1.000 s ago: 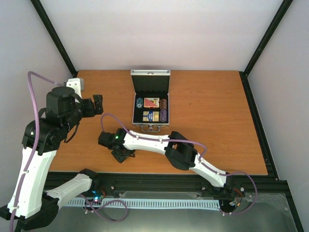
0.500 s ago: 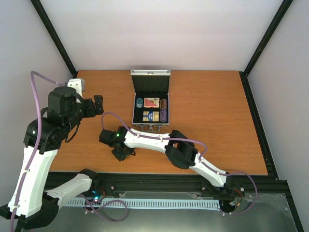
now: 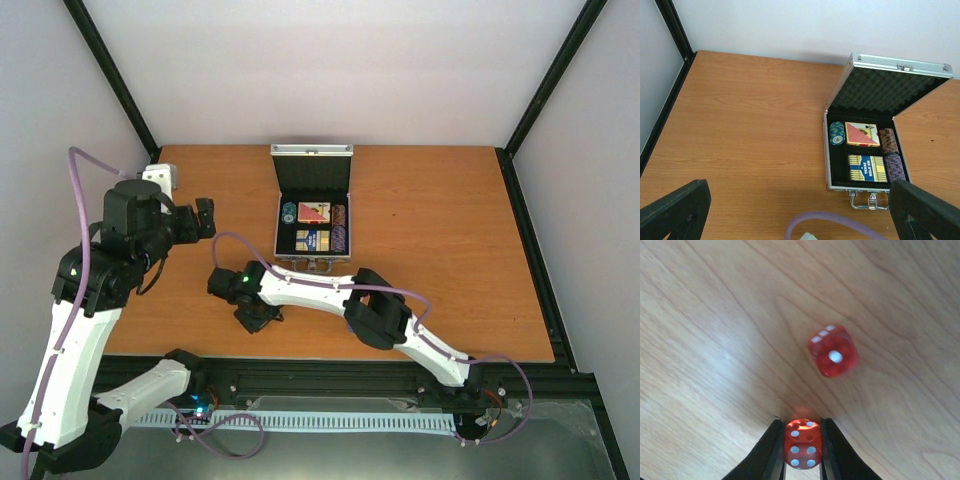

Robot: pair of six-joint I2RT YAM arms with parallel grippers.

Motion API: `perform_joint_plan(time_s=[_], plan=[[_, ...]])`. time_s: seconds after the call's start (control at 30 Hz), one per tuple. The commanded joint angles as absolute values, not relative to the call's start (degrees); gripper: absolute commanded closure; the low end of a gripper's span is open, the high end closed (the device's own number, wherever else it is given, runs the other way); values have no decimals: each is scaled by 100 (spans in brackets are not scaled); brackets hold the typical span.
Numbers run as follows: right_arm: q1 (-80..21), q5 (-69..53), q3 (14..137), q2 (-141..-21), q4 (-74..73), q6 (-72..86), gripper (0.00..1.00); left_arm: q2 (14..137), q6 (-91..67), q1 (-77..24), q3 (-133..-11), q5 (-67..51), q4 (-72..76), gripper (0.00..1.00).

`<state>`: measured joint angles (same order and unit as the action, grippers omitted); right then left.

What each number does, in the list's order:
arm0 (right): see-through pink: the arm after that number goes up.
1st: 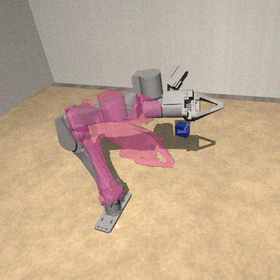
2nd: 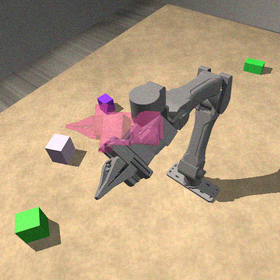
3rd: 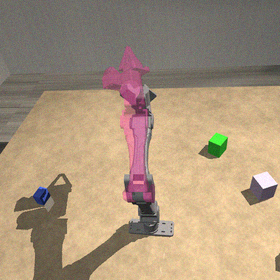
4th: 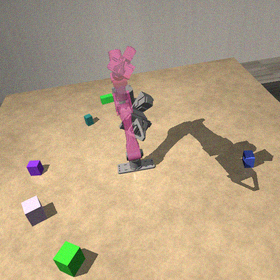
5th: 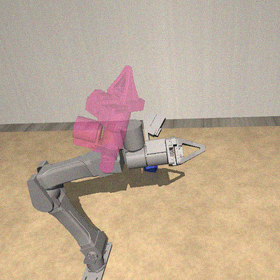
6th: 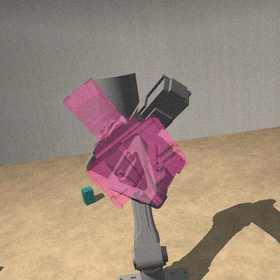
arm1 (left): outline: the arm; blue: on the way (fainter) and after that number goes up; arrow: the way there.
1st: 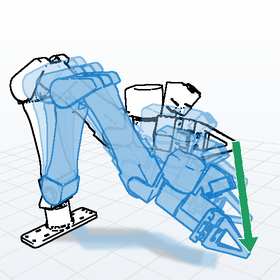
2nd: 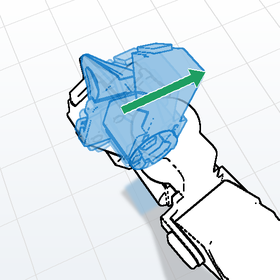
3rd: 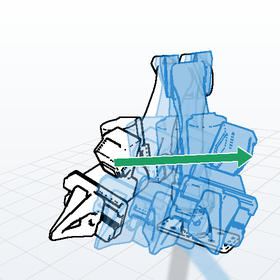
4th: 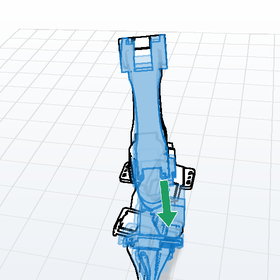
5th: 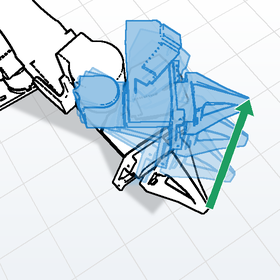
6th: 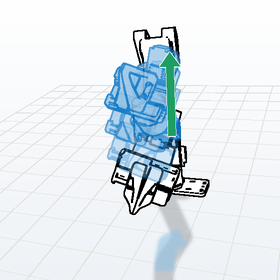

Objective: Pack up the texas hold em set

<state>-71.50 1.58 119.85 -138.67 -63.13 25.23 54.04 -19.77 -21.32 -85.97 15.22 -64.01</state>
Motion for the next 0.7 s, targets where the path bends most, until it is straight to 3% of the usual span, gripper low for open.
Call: perform_joint_plan(time_s=[0.0,0.3,0.67], plan=[[-7023,428,11857,-13236,-6696,2641,93,5346,-1962,-2153,-8640,1583,-6372,0],[-6104,755,11958,-12793,-6635,2974,94,5335,-1984,-2152,-8606,1564,-6352,0],[-4968,1515,12719,-13374,-6116,2909,94,5400,-2030,-2153,-8503,1536,-6396,0]])
